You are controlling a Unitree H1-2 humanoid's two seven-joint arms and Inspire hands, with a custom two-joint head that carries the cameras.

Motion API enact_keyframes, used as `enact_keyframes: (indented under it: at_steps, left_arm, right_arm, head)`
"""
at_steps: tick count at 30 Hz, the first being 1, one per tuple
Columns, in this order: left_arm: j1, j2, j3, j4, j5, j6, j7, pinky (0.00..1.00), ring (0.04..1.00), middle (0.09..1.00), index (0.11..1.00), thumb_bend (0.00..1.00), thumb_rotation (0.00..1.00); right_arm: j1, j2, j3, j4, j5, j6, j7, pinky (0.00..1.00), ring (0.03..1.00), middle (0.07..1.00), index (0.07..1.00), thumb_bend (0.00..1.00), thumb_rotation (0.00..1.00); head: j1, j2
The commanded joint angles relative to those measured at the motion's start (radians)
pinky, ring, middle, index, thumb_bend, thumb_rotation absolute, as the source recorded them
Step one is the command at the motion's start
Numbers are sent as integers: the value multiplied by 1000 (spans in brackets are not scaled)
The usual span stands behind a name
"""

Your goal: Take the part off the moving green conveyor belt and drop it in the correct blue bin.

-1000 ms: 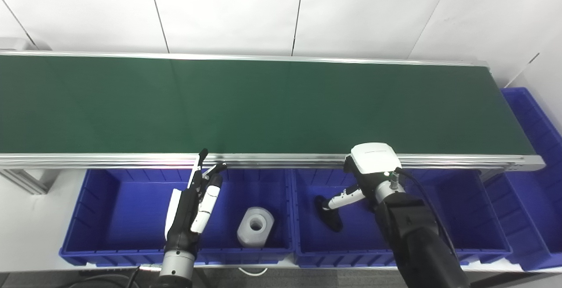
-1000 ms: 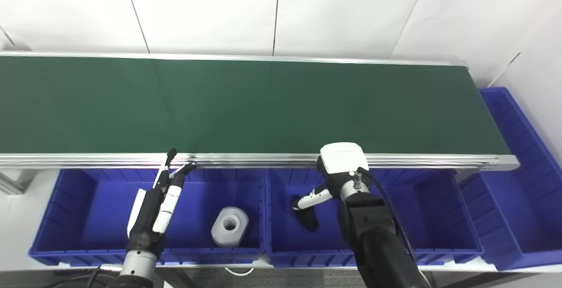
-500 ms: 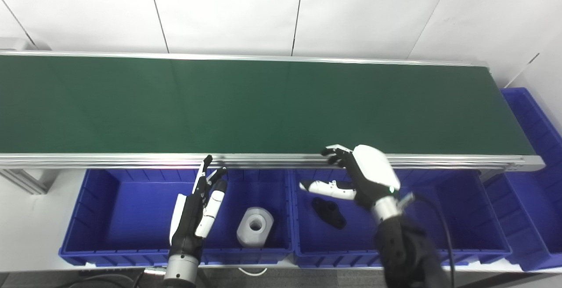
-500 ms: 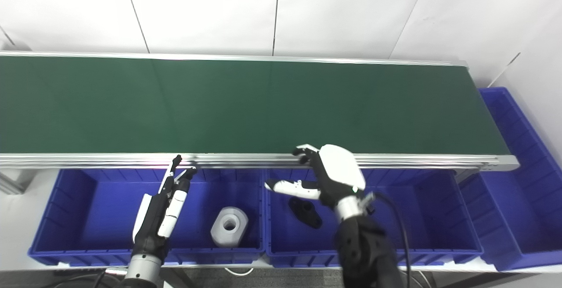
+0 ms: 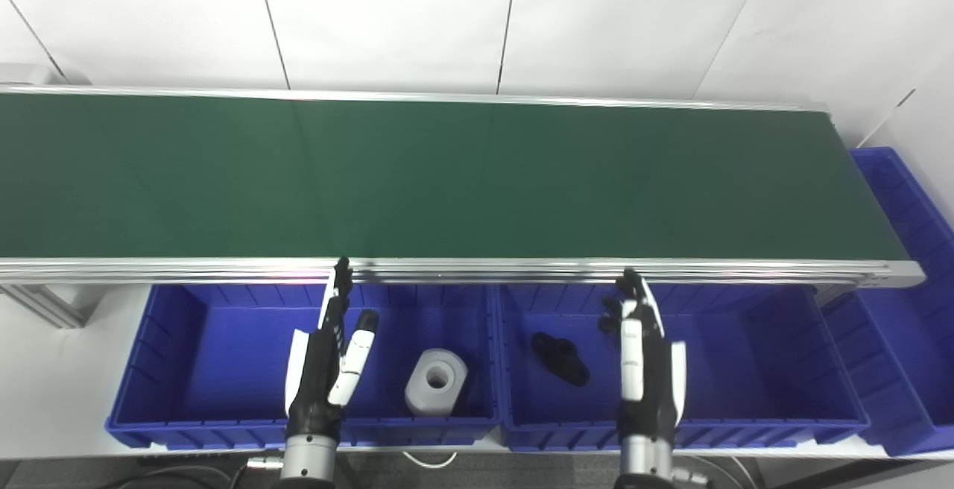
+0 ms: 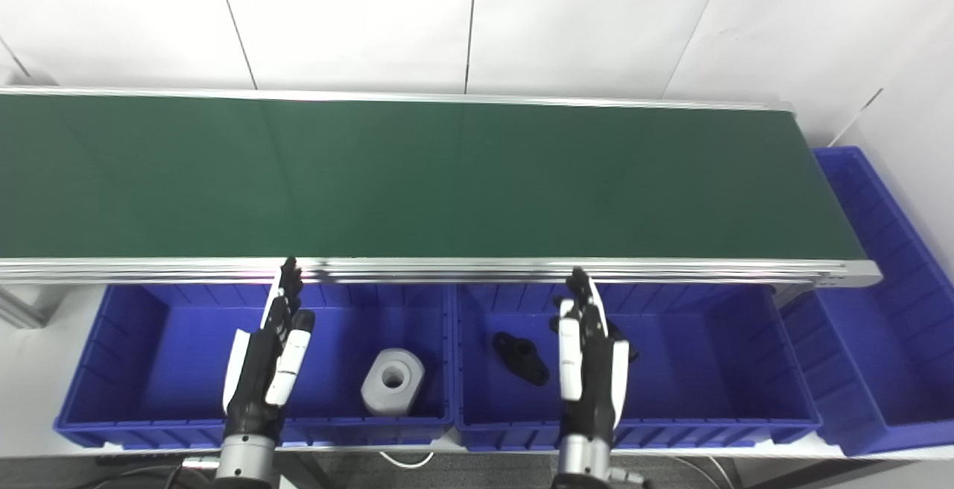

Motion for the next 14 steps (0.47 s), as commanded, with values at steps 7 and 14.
enact_keyframes:
  at_steps: [7,14]
  left_arm:
    - [8,-33,13,1,57,-65,63,1000,1000,1000,1000,562,948]
    - [23,-33,7,0,70,-69,63,1000,1000,1000,1000,535,937]
  right_arm:
    - [-53,-53,98,71,-78,-125,-134,802,841,886,869,604,998]
    - [-58,-85,150,93,-87,-125,-191,802,837,877,868,616,1000]
  head:
    - [26,-26]
    - [39,-29]
